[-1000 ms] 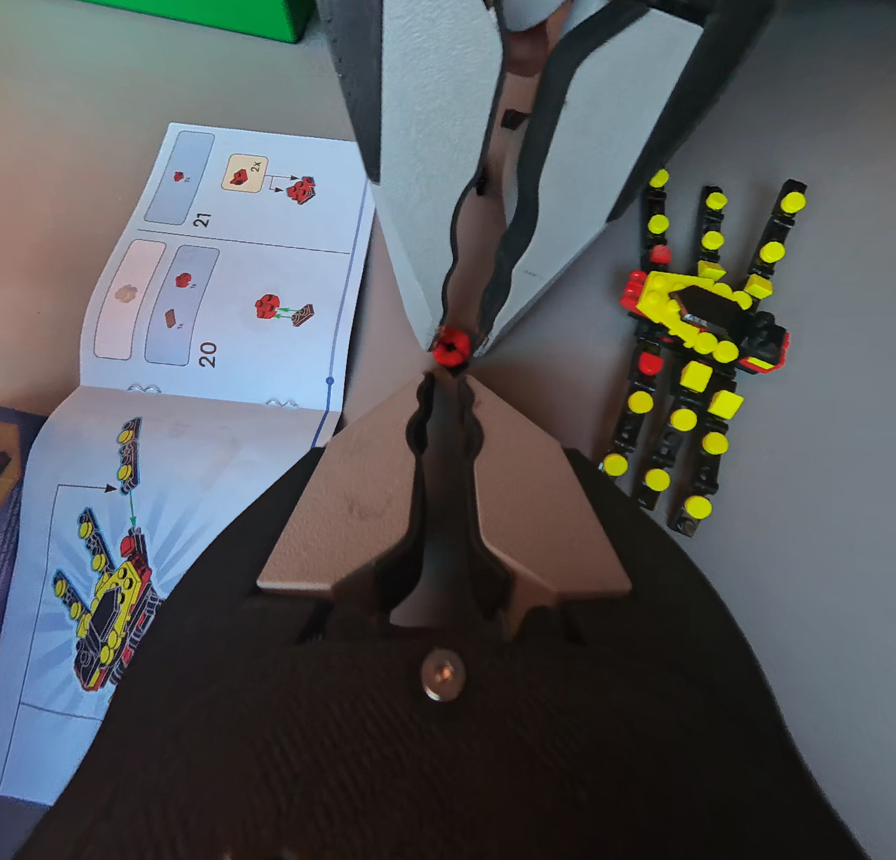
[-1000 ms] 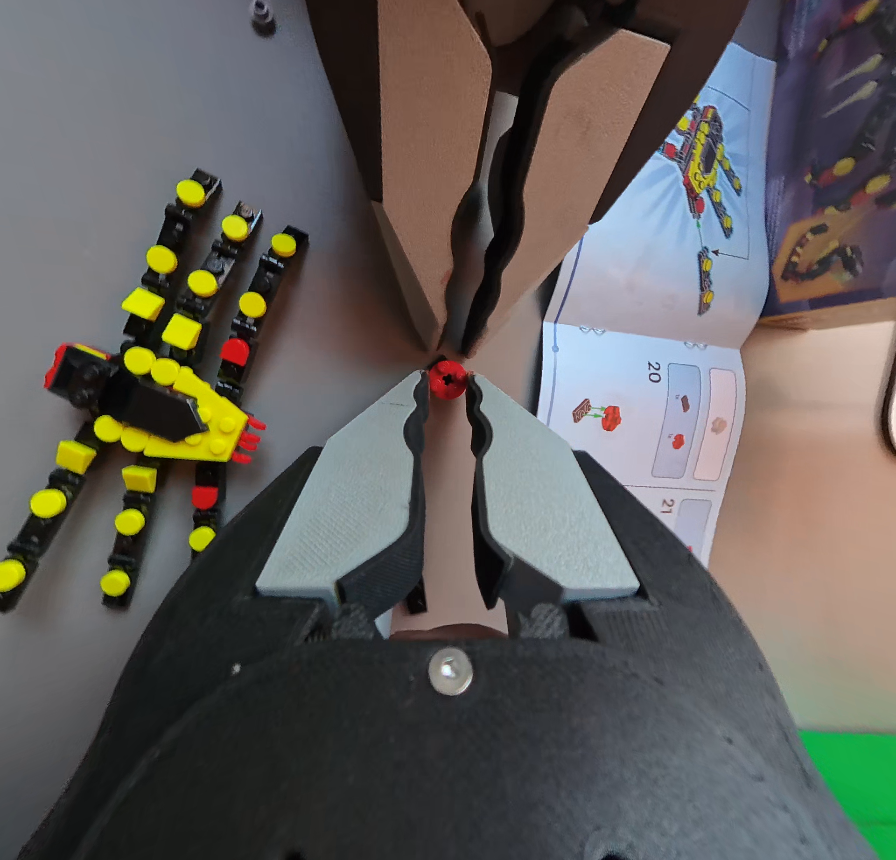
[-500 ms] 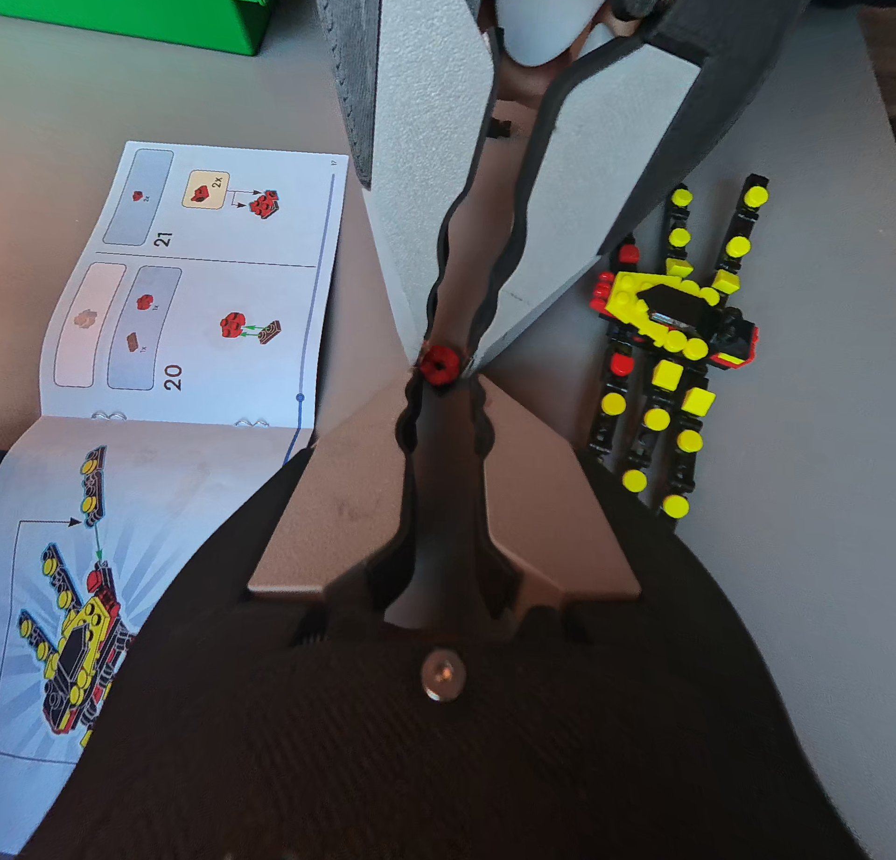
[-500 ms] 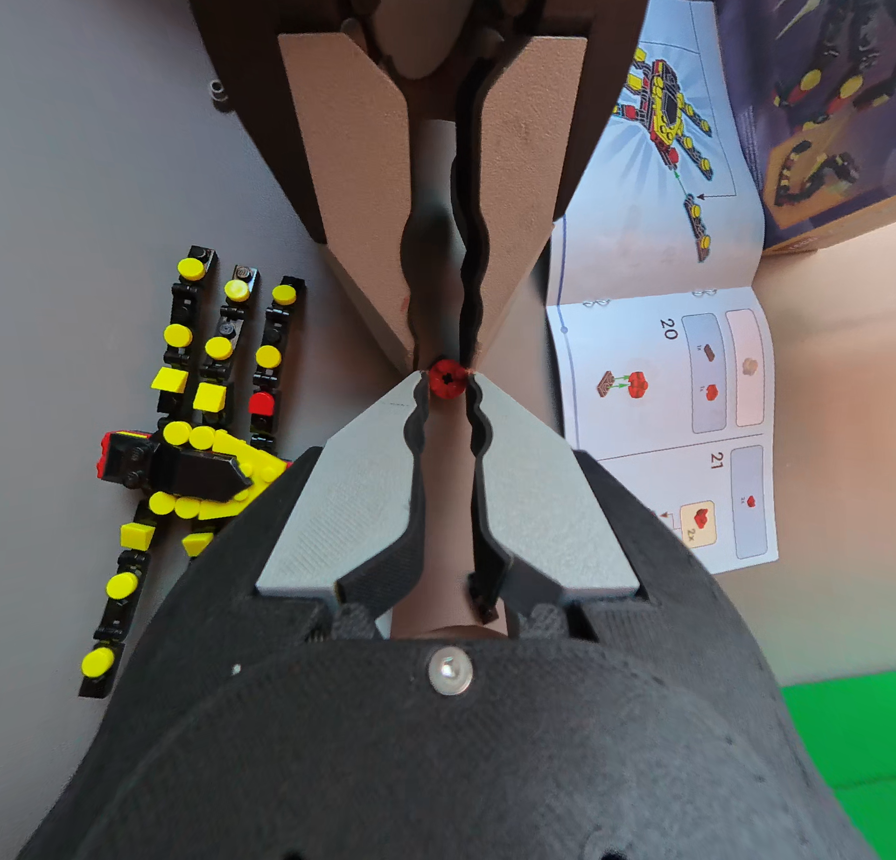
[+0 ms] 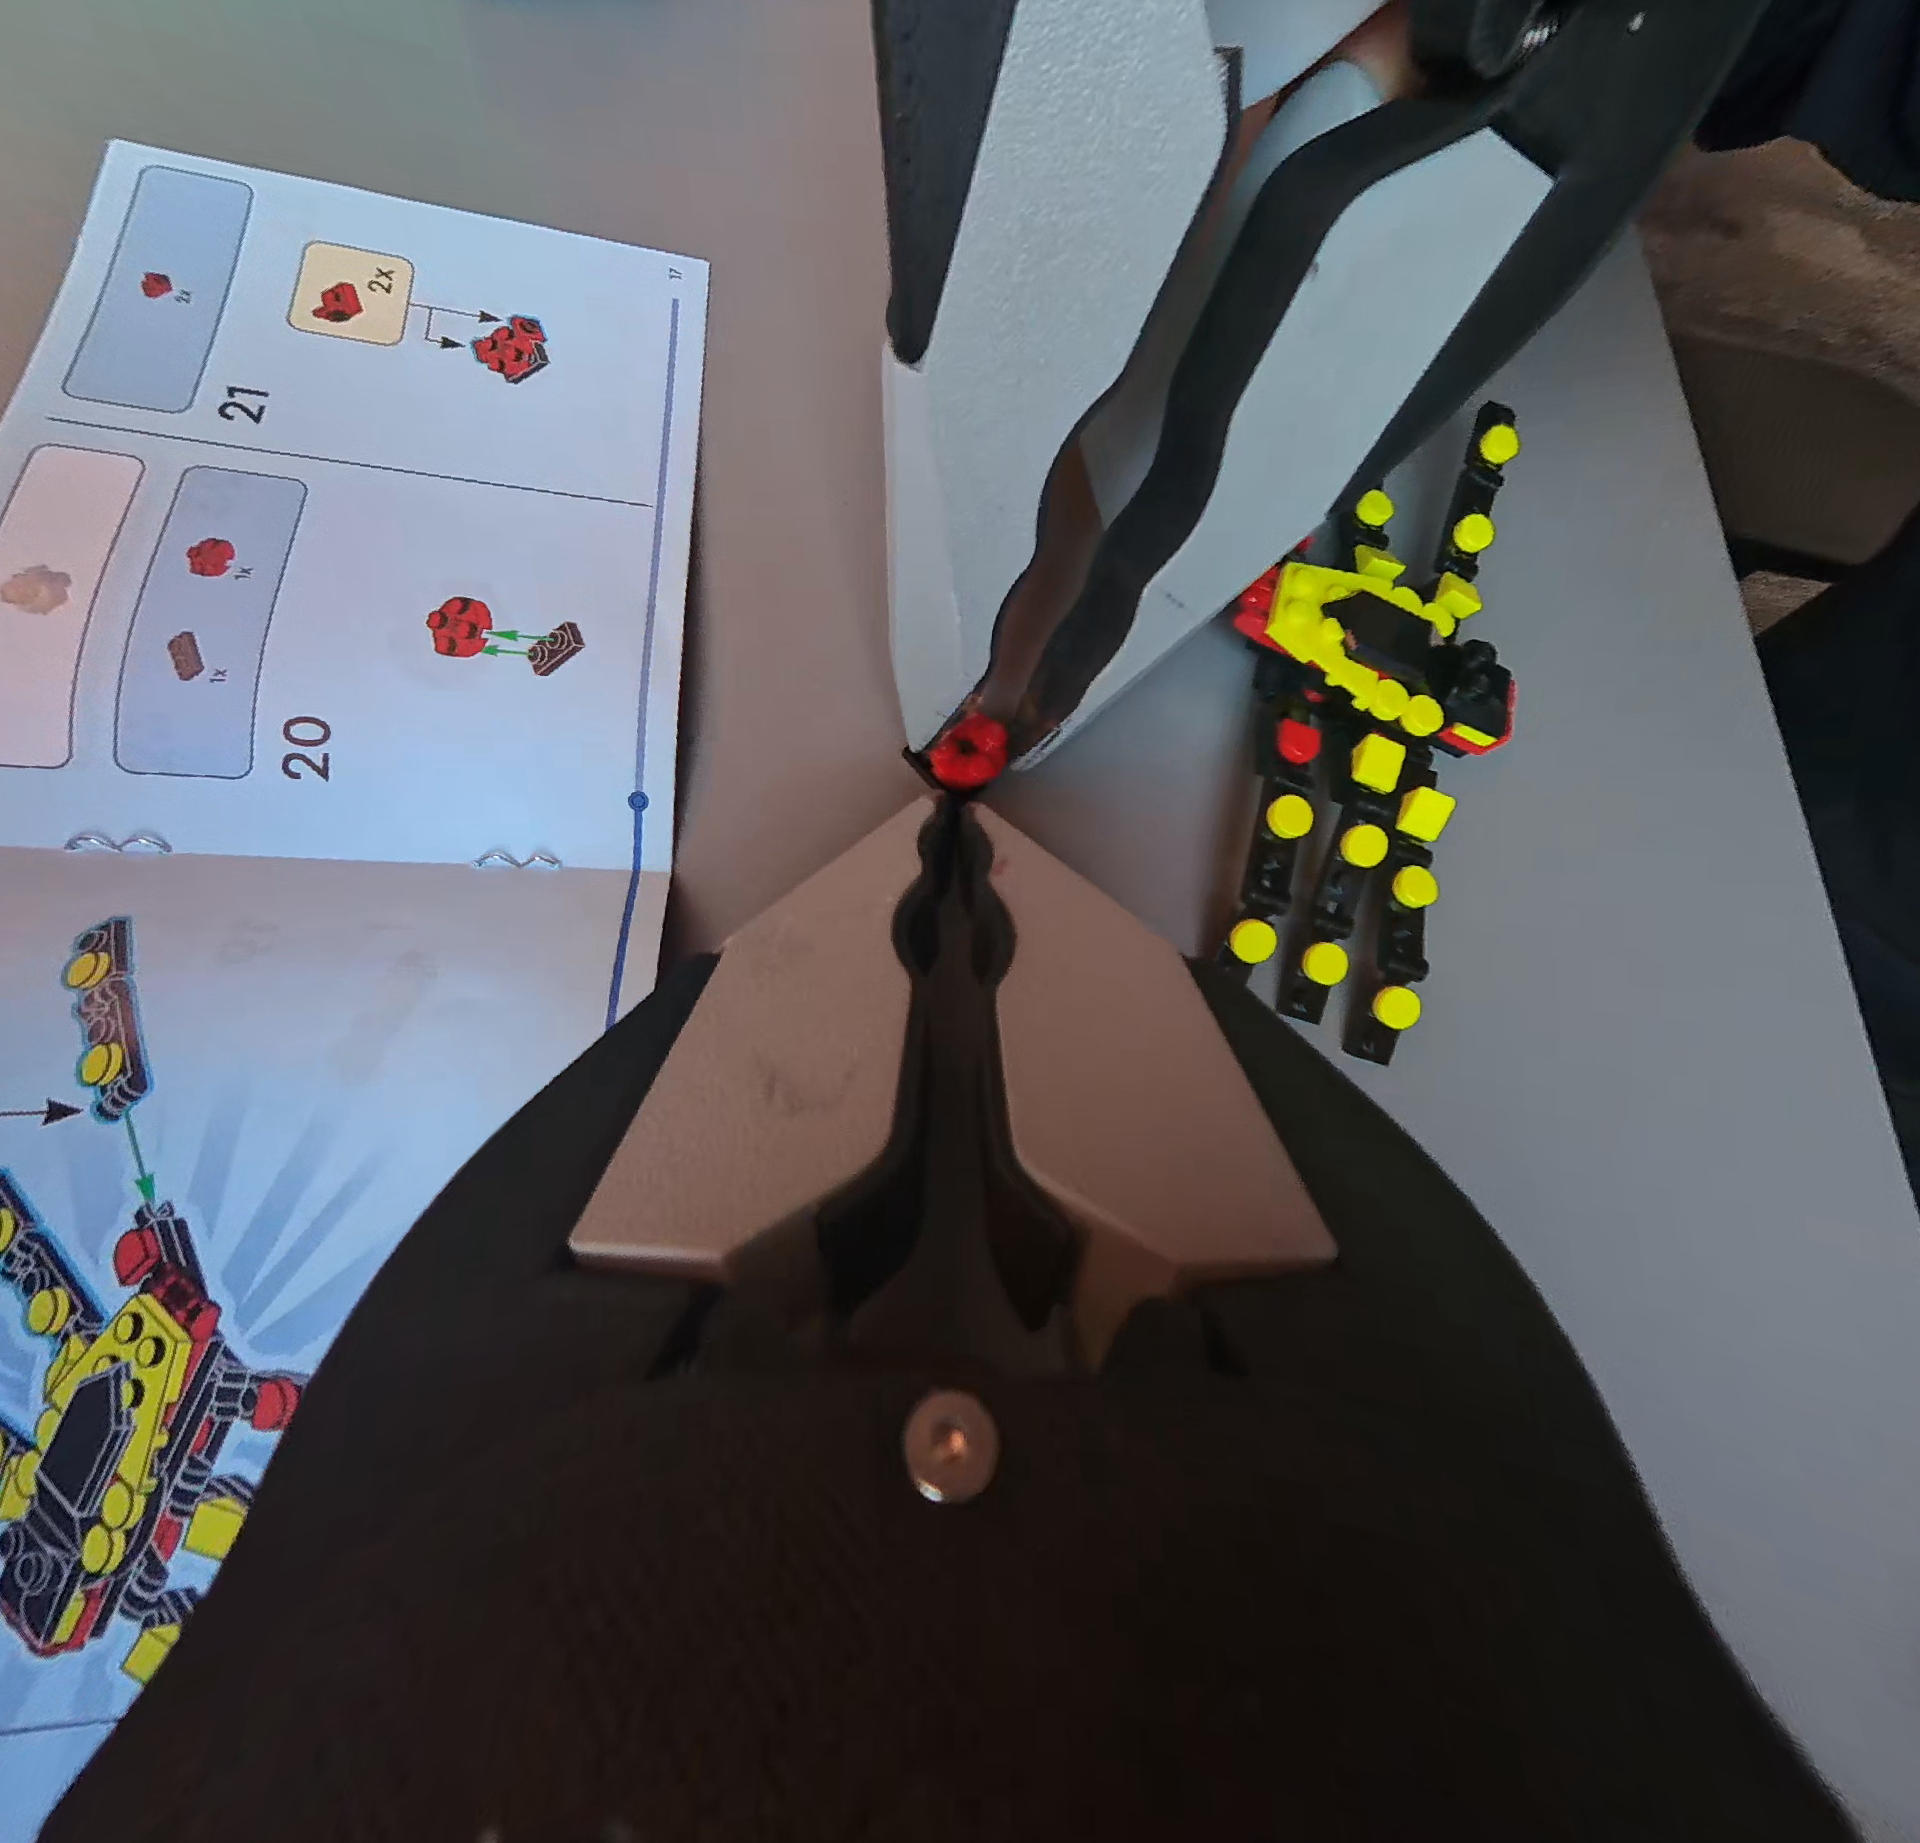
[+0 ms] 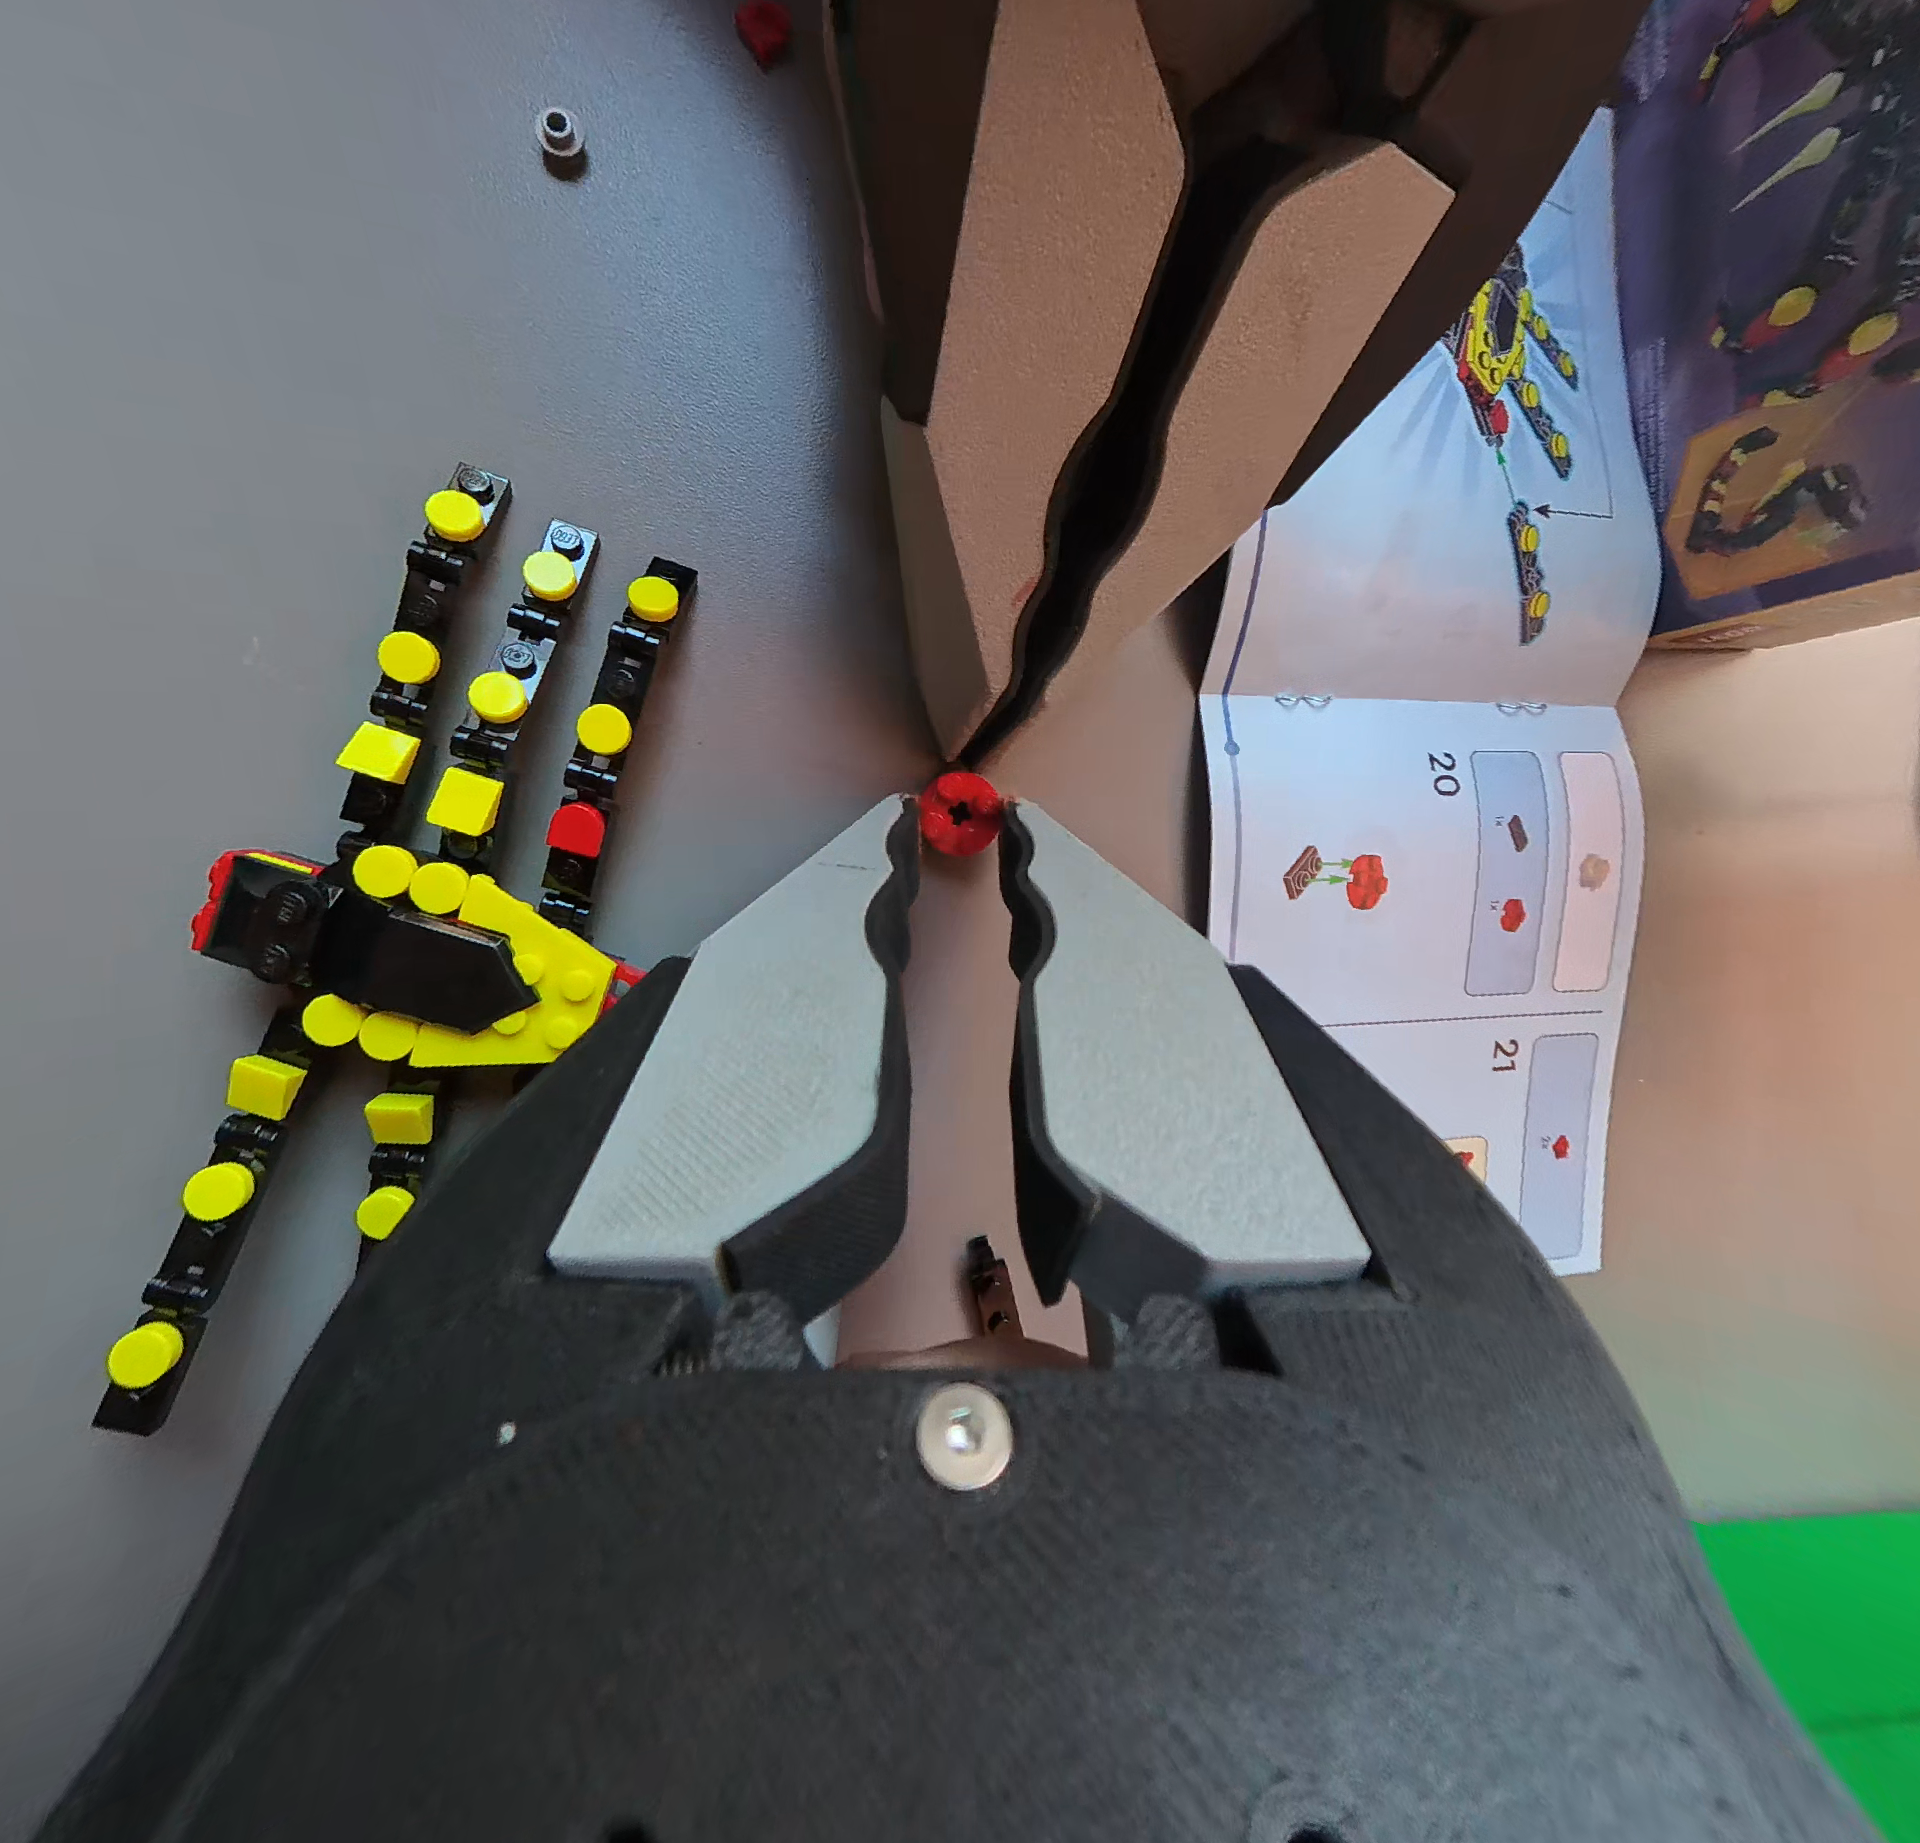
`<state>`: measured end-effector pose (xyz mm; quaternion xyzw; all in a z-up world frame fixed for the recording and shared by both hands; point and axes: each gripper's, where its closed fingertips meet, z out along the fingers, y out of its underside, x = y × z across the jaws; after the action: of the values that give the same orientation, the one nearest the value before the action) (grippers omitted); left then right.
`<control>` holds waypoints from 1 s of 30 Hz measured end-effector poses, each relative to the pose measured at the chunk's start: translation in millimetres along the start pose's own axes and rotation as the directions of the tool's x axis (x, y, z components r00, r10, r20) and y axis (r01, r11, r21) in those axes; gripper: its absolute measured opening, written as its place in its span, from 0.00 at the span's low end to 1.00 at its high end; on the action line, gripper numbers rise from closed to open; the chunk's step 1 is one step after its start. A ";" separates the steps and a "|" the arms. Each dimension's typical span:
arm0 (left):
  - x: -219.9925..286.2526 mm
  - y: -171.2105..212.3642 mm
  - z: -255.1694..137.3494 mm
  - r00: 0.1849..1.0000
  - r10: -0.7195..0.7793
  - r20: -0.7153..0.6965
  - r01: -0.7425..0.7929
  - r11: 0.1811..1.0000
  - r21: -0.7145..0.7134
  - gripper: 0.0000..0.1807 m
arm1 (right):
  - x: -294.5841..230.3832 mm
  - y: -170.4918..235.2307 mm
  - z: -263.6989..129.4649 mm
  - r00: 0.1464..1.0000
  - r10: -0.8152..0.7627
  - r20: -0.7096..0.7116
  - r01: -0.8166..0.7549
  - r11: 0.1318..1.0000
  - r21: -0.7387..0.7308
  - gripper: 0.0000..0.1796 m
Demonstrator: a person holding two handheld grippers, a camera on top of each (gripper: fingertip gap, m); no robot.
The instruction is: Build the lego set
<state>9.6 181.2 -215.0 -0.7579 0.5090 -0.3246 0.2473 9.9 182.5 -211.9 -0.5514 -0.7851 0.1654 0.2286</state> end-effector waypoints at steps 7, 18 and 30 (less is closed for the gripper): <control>-1.3 -0.9 0.6 1.000 0.016 0.009 -0.016 1.000 -0.001 0.00 | 8.8 -4.6 -9.7 0.996 -0.084 -0.016 0.084 0.996 -0.018 0.07; -4.5 -0.9 -0.4 1.000 0.023 0.019 -0.023 1.000 -0.001 0.00 | 14.9 6.3 -2.2 0.971 -0.231 0.058 0.230 0.973 0.027 0.07; -12.8 -1.0 -3.4 0.998 0.022 0.064 -0.023 1.000 0.005 0.00 | 5.1 10.0 -4.7 0.979 -0.187 0.079 0.184 0.982 0.038 0.07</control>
<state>4.2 193.3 -215.1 -0.7615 0.5084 -0.2987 0.2691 18.8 190.7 -212.2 -0.4650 -0.8391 0.1780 0.2191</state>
